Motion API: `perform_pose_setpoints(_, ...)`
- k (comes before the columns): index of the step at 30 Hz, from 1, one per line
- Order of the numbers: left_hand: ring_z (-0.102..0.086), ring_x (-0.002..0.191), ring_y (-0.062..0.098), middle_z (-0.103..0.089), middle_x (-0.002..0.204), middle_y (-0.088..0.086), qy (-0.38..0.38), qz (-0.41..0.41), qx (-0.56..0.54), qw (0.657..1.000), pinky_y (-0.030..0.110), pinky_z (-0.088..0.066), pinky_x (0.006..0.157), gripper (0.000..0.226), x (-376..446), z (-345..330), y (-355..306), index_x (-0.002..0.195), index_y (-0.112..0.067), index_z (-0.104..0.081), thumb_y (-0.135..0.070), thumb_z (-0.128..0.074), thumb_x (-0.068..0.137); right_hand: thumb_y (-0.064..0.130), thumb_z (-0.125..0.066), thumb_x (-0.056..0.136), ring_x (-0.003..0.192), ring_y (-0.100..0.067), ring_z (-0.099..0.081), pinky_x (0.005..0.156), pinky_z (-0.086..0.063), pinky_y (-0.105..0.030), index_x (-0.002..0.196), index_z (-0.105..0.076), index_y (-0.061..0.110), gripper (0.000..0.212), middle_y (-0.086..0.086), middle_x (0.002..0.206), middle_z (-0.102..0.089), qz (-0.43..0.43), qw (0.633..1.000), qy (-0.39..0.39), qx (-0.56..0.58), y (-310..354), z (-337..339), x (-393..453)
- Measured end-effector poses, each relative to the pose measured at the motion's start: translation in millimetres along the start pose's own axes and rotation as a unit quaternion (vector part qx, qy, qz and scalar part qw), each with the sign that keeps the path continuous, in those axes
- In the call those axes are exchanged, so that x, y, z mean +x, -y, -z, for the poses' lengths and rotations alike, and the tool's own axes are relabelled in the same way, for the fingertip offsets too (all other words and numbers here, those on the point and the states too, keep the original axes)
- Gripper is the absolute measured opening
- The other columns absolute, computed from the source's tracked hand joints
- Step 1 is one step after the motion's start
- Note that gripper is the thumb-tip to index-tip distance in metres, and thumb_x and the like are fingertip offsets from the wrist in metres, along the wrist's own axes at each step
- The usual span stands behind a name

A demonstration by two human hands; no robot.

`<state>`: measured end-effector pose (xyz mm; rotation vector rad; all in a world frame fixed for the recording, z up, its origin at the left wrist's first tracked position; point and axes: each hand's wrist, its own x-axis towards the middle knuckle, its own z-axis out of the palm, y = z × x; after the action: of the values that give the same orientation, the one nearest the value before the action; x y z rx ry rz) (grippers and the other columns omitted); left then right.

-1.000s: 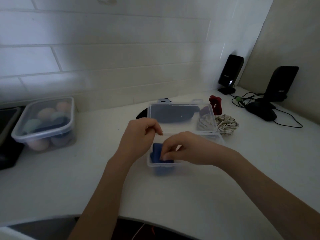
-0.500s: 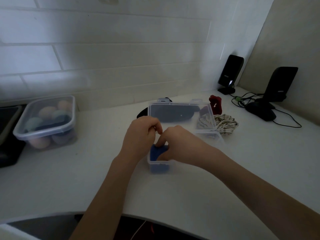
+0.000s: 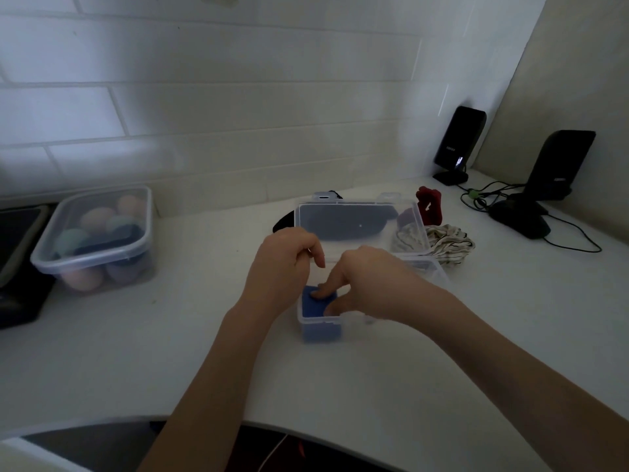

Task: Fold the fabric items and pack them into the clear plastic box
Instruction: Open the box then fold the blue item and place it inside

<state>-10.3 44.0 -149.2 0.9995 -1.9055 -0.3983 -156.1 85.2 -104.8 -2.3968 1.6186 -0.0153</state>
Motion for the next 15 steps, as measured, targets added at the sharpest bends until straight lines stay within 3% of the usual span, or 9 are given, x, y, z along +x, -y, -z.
perform_pose_setpoints(3,-0.057,0.069,0.024,-0.063,0.064,0.01,-0.007,0.0,0.007,1.0,0.045,-0.049,0.066,0.028,0.7,-0.8,0.3,0.059,-0.007,-0.064,0.001,-0.038,0.066,0.044,-0.07,0.077,0.052,-0.011,-0.058,0.05,-0.045,-0.019,0.103,-0.07,0.043,0.026,0.009,0.106,-0.07,-0.03,0.998,0.057,-0.011,3.4,8.6,6.3)
perform_pose_setpoints(5,-0.058,0.069,0.024,-0.064,0.064,0.009,-0.013,0.003,0.011,1.0,0.045,-0.049,0.066,0.028,0.4,-1.5,-0.1,0.059,-0.007,-0.065,0.001,-0.038,0.065,0.045,-0.07,0.077,0.044,-0.009,-0.055,0.045,-0.041,-0.017,0.102,-0.071,0.043,0.025,0.01,0.105,-0.07,-0.035,0.997,0.074,-0.012,4.4,11.2,8.7)
perform_pose_setpoints(7,-0.059,0.07,0.025,-0.065,0.064,0.008,-0.017,0.004,0.01,1.0,0.046,-0.05,0.067,0.029,-0.4,-1.9,-0.3,0.059,-0.008,-0.065,0.0,-0.038,0.064,0.045,-0.07,0.077,0.051,-0.01,-0.057,0.048,-0.041,-0.019,0.1,-0.071,0.042,0.024,0.011,0.103,-0.07,-0.033,0.997,0.061,-0.013,4.4,9.6,8.5)
perform_pose_setpoints(11,-0.061,0.071,0.024,-0.066,0.067,0.006,-0.015,0.023,-0.012,1.0,0.049,-0.051,0.07,0.03,-0.3,-2.8,0.7,0.059,-0.01,-0.066,0.0,-0.038,0.063,0.045,-0.068,0.079,0.082,-0.014,-0.054,0.062,-0.035,-0.026,0.104,-0.07,0.042,0.025,0.012,0.097,-0.063,-0.024,0.999,0.026,-0.032,3.6,3.7,7.2)
perform_pose_setpoints(13,-0.063,0.072,0.025,-0.067,0.068,0.005,-0.019,0.037,-0.03,0.999,0.048,-0.053,0.072,0.031,-0.3,-3.0,-0.1,0.059,-0.014,-0.066,0.001,-0.039,0.065,0.044,-0.068,0.079,0.079,-0.013,-0.057,0.062,-0.04,-0.026,0.105,-0.07,0.042,0.026,0.013,0.102,-0.067,-0.019,0.999,0.036,-0.01,0.6,4.0,5.9)
perform_pose_setpoints(15,-0.065,0.074,0.022,-0.067,0.067,0.001,-0.023,0.06,-0.066,0.996,0.04,-0.055,0.074,0.038,-0.6,-1.2,-2.7,0.056,-0.021,-0.063,0.007,-0.04,0.067,0.041,-0.069,0.08,0.06,-0.012,-0.058,0.055,-0.044,-0.022,0.106,-0.07,0.04,0.026,0.011,0.105,-0.071,-0.006,0.998,0.043,0.033,-5.3,3.7,4.1)
